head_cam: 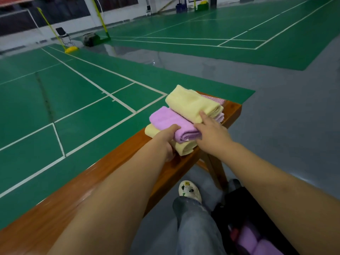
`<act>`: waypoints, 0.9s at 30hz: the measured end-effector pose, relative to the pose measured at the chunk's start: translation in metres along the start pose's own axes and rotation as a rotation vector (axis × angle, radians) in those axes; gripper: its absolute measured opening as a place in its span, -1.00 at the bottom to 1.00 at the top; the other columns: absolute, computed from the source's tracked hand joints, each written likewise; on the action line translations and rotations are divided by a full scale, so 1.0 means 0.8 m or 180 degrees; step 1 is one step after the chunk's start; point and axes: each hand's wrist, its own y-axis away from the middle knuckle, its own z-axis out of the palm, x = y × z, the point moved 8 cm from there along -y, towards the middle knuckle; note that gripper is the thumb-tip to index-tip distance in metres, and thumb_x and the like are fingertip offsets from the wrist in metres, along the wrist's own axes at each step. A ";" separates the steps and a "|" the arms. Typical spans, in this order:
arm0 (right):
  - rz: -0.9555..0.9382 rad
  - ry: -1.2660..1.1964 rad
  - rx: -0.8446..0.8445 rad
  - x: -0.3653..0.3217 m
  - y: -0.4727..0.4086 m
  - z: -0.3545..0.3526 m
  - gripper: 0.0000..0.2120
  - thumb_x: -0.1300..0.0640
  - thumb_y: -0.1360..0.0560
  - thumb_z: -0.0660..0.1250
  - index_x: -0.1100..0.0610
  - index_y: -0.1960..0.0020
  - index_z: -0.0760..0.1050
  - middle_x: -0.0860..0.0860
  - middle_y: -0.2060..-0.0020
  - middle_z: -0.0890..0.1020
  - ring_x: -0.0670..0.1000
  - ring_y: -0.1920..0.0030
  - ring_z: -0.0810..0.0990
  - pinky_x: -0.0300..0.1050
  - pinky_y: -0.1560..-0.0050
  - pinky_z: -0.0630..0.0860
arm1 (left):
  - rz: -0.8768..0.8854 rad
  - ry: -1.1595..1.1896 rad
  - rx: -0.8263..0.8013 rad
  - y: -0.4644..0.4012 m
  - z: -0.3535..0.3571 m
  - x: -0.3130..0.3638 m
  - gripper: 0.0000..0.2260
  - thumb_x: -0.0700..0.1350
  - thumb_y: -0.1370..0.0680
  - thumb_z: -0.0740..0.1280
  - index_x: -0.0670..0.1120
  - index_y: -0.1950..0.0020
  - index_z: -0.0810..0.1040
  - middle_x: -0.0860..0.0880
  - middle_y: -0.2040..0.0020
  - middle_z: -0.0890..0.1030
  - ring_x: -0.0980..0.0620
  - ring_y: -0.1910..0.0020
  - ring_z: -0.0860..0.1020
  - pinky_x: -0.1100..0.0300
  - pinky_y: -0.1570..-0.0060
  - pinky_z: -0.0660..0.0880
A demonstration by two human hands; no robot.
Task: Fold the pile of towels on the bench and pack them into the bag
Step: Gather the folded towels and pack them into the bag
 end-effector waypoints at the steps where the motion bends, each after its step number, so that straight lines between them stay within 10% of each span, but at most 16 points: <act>1: 0.0029 0.0025 -0.0035 0.002 -0.001 0.002 -0.54 0.09 -0.54 0.23 0.01 -0.44 0.31 0.00 -0.56 -0.09 0.14 -0.52 0.03 0.11 -0.41 0.20 | -0.0035 0.0080 -0.0056 -0.001 -0.004 -0.002 -0.69 0.04 -0.49 0.43 -0.18 0.08 0.46 -0.14 0.21 0.59 -0.08 0.22 0.56 0.11 0.17 0.53; 9: 0.0136 -0.0429 0.0252 -0.011 0.013 -0.001 -0.59 0.09 -0.54 0.25 0.11 -0.38 0.38 0.05 -0.54 0.06 0.15 -0.48 0.14 0.09 -0.40 0.24 | 0.0508 0.0918 -0.0147 0.003 -0.053 -0.012 -0.65 -0.08 -0.51 0.40 -0.23 -0.20 0.46 -0.23 0.03 0.66 -0.18 0.10 0.67 0.00 0.12 0.63; 12: 0.0726 -0.2265 0.0687 -0.013 0.056 0.009 -0.74 -0.01 -0.57 0.25 0.12 -0.14 0.55 0.08 -0.19 0.53 0.08 -0.17 0.49 -0.07 -0.12 0.42 | 0.0853 0.0973 -0.0360 0.032 -0.077 -0.007 -0.78 -0.09 -0.53 0.37 -0.23 -0.05 0.53 -0.15 0.21 0.68 -0.11 0.24 0.67 0.07 0.16 0.62; 16: 0.1703 -0.5143 -0.1197 -0.075 0.135 0.106 -0.28 -0.40 -0.49 0.04 0.22 -0.13 0.54 0.13 -0.06 0.64 0.10 -0.13 0.60 0.06 -0.20 0.48 | 0.1323 0.0816 -0.0859 0.098 -0.092 -0.005 -0.80 -0.12 -0.52 0.33 -0.23 -0.04 0.56 -0.17 0.18 0.66 -0.09 0.28 0.63 0.11 0.20 0.61; 19: 0.1403 -0.6402 -0.1662 -0.110 0.171 0.113 -0.14 -0.46 -0.47 -0.08 0.22 -0.31 0.46 0.21 -0.19 0.59 0.17 -0.25 0.54 0.11 -0.31 0.39 | 0.1348 0.0630 -0.1328 0.142 -0.082 -0.027 -0.76 -0.14 -0.48 0.34 -0.24 -0.07 0.57 -0.18 0.20 0.66 -0.08 0.32 0.62 0.17 0.32 0.58; 23: 0.0349 -0.7603 -0.1476 -0.111 0.196 0.064 -0.24 -0.39 -0.51 0.05 0.16 -0.45 0.33 0.24 -0.36 0.43 0.26 -0.35 0.41 0.20 -0.37 0.32 | 0.1115 0.0042 -0.1584 0.161 -0.063 -0.079 -0.63 -0.13 -0.29 0.45 -0.24 -0.05 0.58 -0.20 0.15 0.66 -0.13 0.23 0.62 0.03 0.03 0.57; 27: 0.0359 -0.7121 -0.0945 -0.055 0.231 0.053 -0.03 -0.35 -0.27 0.42 0.16 -0.48 0.25 0.21 -0.34 0.46 0.20 -0.34 0.45 0.12 -0.26 0.46 | 0.0952 -0.0439 -0.1665 0.152 -0.030 -0.125 -0.69 -0.11 -0.25 0.40 -0.22 0.06 0.58 -0.17 0.21 0.67 -0.06 0.29 0.63 0.13 0.17 0.57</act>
